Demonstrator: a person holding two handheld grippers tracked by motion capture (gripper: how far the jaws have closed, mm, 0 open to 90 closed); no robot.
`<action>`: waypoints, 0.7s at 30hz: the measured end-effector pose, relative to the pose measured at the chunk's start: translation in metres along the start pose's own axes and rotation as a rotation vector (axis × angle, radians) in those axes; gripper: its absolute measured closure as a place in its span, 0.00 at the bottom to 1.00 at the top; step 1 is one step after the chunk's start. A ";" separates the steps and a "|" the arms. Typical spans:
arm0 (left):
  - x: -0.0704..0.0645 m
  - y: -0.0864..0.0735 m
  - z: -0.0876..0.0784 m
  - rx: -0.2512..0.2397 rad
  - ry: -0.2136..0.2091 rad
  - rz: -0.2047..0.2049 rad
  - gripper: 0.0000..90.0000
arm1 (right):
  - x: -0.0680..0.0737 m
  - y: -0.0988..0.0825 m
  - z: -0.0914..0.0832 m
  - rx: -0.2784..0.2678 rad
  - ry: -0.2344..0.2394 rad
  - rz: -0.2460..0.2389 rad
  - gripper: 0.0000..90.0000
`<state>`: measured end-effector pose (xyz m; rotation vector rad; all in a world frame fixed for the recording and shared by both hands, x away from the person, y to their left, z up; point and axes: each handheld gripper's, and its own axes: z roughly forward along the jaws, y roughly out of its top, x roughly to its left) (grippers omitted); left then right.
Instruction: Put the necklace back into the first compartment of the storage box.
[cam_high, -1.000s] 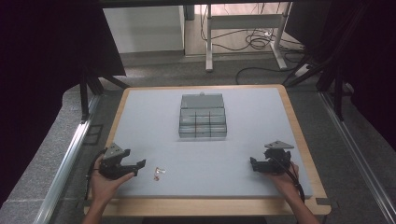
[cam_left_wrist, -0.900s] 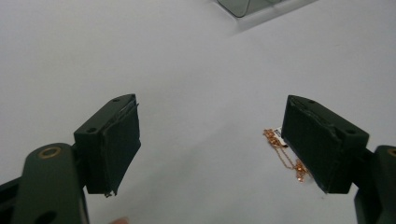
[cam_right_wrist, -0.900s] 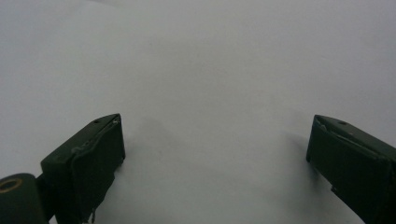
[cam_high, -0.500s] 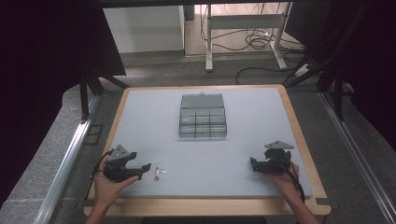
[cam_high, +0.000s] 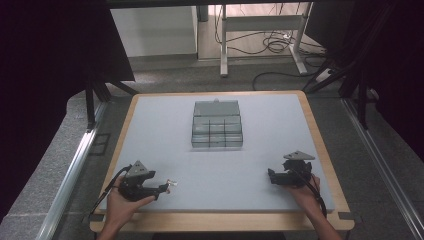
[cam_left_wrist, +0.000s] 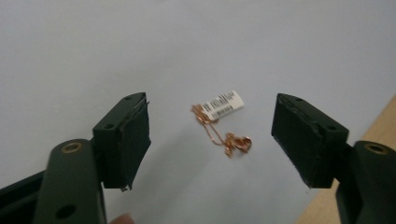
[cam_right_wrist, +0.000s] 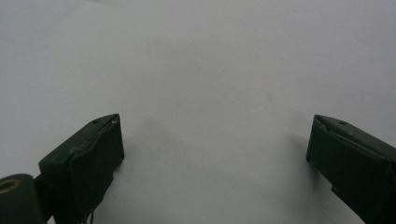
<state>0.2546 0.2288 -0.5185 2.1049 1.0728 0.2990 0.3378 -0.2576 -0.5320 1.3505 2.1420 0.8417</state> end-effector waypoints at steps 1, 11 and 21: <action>-0.001 0.000 0.001 0.010 -0.011 0.002 0.33 | 0.000 0.000 0.000 0.001 0.001 0.001 0.04; -0.005 -0.001 0.009 0.055 -0.057 0.000 0.49 | 0.000 0.000 0.000 0.000 0.002 -0.004 0.04; -0.009 -0.002 0.018 0.112 -0.043 0.020 0.63 | 0.000 0.000 0.000 -0.001 0.002 -0.004 0.04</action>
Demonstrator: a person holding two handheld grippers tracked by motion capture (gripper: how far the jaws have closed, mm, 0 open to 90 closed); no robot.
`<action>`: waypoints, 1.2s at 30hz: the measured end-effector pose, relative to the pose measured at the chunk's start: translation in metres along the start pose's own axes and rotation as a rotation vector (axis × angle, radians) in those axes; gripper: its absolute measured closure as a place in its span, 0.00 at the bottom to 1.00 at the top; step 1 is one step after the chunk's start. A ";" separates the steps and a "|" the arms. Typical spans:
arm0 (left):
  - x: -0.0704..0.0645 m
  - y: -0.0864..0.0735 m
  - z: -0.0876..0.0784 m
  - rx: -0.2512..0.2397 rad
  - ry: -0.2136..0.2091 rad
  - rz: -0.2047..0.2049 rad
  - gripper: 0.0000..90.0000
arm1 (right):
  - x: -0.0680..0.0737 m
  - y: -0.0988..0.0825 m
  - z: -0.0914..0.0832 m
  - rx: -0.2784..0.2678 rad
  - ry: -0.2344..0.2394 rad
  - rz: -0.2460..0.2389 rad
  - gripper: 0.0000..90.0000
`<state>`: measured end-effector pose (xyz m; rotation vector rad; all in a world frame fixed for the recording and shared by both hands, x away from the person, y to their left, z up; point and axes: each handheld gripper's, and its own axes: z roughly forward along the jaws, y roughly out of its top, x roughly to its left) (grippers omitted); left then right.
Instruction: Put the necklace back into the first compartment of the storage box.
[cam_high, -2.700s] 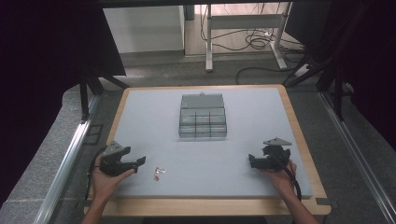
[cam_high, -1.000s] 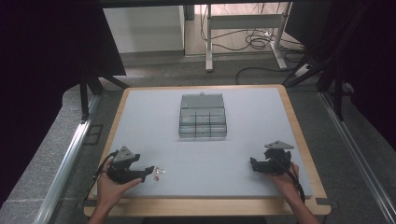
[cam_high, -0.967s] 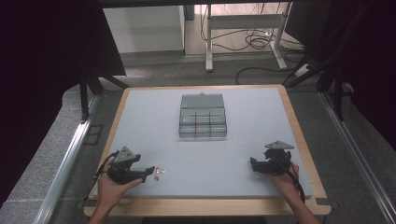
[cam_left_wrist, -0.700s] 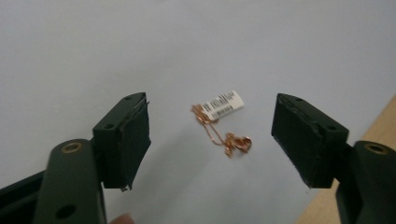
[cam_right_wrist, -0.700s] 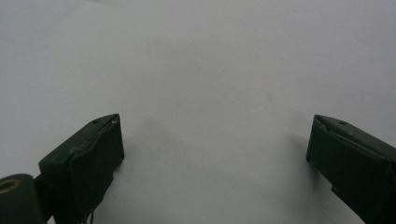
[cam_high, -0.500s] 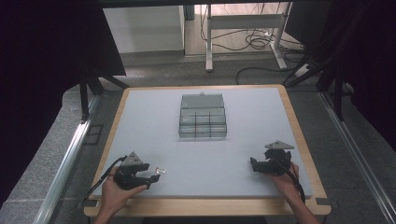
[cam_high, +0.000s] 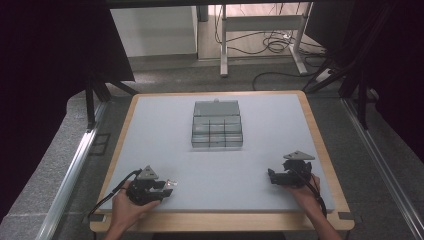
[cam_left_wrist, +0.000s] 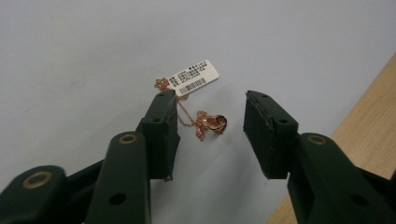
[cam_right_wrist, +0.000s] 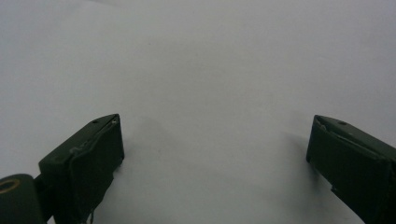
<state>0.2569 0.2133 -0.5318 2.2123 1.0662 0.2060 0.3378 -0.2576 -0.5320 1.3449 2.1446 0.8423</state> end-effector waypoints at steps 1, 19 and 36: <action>0.000 0.000 0.001 0.002 0.004 0.005 0.64 | 0.000 0.000 0.000 0.000 0.000 0.000 0.04; 0.003 0.001 0.003 0.018 0.065 0.014 0.94 | 0.000 0.000 0.000 -0.002 0.000 -0.006 0.04; 0.005 0.001 0.002 0.015 0.051 0.016 1.00 | 0.000 0.000 0.000 -0.003 0.001 -0.013 0.04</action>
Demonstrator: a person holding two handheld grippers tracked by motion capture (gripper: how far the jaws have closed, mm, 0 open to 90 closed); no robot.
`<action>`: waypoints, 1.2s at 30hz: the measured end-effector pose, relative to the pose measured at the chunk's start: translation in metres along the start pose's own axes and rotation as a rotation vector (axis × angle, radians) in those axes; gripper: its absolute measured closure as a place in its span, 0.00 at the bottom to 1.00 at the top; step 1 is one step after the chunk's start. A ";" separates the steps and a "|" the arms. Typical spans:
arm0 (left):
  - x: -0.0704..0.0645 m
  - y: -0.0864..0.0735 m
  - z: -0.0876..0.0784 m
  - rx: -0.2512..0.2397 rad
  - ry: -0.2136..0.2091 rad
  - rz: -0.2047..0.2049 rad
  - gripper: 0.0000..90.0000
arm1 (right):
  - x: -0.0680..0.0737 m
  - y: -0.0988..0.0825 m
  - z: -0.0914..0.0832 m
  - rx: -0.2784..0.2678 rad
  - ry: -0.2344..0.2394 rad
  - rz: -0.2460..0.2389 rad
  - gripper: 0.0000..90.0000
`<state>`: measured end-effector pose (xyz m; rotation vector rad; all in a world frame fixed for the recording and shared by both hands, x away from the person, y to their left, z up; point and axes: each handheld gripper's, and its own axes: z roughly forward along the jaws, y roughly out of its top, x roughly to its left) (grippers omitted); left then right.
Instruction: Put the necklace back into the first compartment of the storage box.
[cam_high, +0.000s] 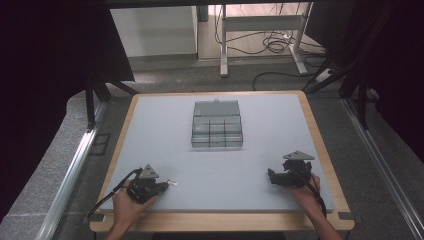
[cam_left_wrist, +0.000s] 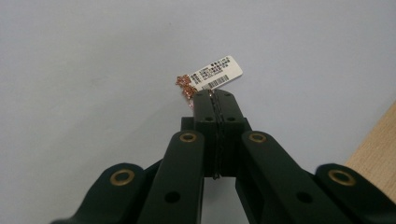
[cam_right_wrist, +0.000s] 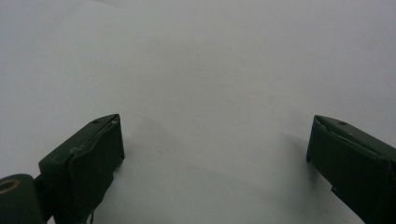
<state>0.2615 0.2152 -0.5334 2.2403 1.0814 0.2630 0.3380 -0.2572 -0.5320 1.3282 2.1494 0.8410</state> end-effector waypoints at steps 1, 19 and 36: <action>0.000 0.000 0.000 0.000 0.000 0.001 1.00 | 0.000 0.000 0.000 0.000 0.000 0.000 0.04; 0.004 0.001 -0.010 -0.065 -0.035 -0.033 1.00 | 0.000 0.000 0.000 0.001 0.003 0.000 0.04; 0.001 0.008 0.004 -0.030 -0.043 0.004 0.74 | -0.001 0.000 0.001 0.002 0.007 0.002 0.04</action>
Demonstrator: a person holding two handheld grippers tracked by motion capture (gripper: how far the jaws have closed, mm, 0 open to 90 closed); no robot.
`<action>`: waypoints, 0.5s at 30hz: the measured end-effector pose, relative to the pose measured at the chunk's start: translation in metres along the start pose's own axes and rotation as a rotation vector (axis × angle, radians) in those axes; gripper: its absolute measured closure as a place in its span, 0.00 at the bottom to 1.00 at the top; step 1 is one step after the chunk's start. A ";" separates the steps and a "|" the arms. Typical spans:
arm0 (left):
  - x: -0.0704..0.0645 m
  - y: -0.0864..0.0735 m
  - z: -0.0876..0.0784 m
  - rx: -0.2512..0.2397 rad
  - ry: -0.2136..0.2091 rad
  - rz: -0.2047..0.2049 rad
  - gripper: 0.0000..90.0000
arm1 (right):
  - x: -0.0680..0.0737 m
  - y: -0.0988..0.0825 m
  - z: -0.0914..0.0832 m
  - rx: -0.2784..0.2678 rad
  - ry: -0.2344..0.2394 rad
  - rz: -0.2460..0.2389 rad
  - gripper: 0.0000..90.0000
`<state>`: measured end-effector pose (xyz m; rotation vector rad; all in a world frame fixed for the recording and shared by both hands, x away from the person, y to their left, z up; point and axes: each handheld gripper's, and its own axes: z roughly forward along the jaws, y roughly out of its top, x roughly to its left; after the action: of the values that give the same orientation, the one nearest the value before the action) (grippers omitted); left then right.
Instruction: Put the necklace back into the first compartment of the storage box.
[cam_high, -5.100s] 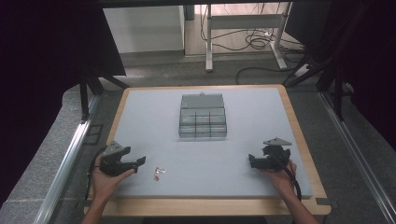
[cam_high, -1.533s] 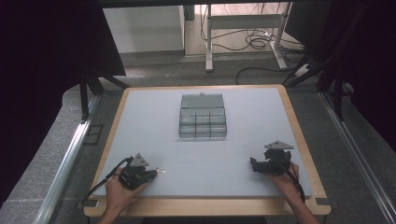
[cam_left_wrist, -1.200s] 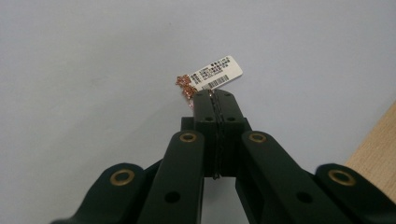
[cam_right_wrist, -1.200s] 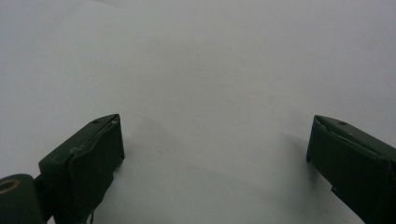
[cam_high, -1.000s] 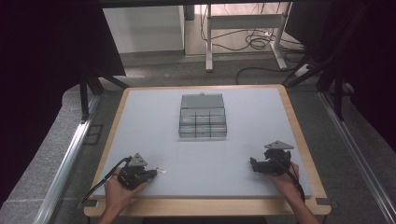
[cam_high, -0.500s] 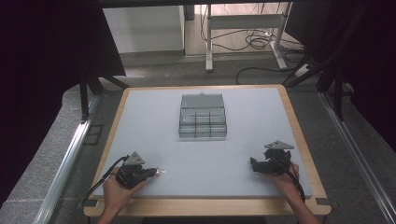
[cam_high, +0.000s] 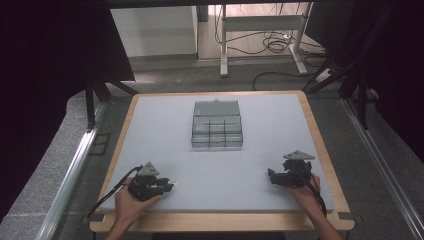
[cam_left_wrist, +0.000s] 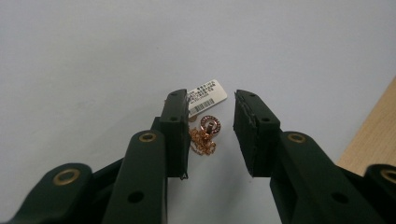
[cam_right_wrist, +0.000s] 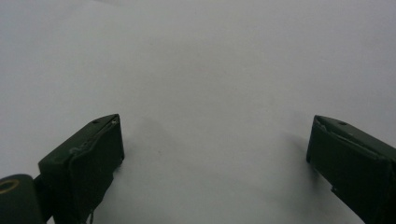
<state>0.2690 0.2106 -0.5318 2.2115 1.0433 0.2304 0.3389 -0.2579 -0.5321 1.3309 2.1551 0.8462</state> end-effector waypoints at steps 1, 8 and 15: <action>-0.002 0.002 0.002 0.013 0.014 0.016 0.75 | 0.000 0.000 0.000 0.000 0.000 0.000 0.04; -0.008 0.003 0.005 0.039 0.040 0.040 0.79 | 0.000 0.000 0.000 -0.001 0.000 -0.001 0.04; -0.008 0.003 0.005 0.038 0.052 0.044 0.88 | 0.000 0.000 0.000 -0.001 0.000 -0.001 0.04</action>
<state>0.2673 0.2011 -0.5328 2.2751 1.0352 0.2913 0.3389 -0.2579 -0.5321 1.3290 2.1550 0.8459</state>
